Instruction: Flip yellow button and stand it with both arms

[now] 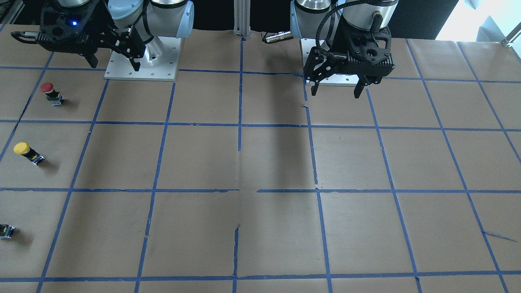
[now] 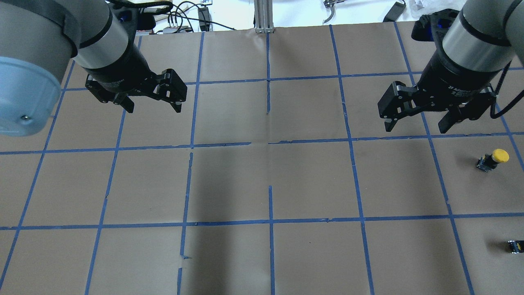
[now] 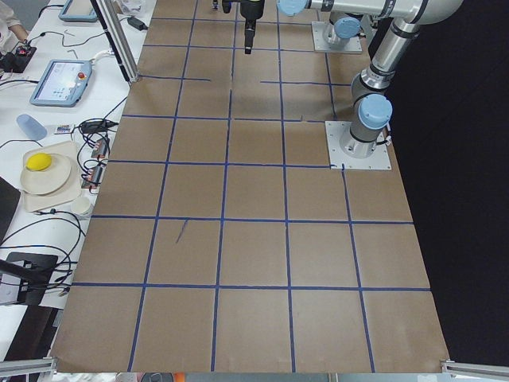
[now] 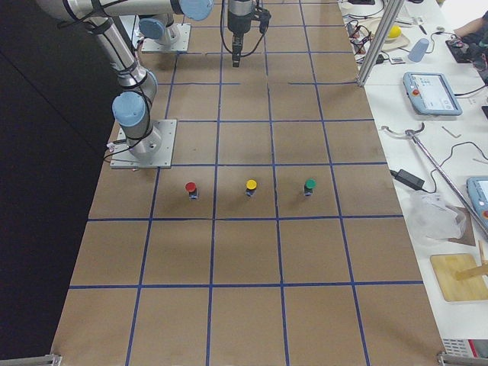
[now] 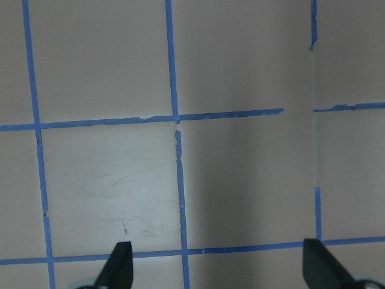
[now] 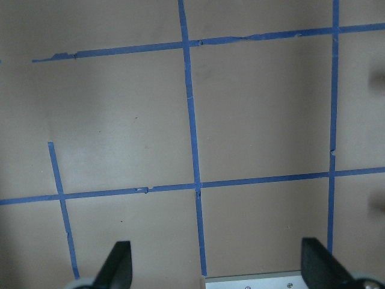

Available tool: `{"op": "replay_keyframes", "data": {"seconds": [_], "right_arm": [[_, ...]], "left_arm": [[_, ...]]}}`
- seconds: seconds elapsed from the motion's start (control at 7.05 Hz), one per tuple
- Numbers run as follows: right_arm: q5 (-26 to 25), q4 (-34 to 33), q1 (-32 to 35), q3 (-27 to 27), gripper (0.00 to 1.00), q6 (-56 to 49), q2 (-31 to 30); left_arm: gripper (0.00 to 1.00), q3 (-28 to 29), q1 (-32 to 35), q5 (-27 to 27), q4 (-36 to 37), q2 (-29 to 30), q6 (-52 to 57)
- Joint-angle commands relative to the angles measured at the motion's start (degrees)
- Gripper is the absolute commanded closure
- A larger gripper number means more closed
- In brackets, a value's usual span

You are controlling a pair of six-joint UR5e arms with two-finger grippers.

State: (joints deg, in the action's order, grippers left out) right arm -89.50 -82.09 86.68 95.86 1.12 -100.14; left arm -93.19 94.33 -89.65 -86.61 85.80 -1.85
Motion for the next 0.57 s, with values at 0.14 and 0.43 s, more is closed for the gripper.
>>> {"op": "replay_keyframes", "data": {"seconds": [0.14, 0.43], "right_arm": [[0.0, 0.0, 0.0, 0.0, 0.00, 0.0, -0.1], [-0.1, -0.2, 0.0, 0.0, 0.00, -0.1, -0.1]], "left_arm": [[0.00, 0.0, -0.2, -0.1, -0.1, -0.2, 0.5], [0.00, -0.2, -0.5, -0.1, -0.5, -0.4, 1.0]]}}
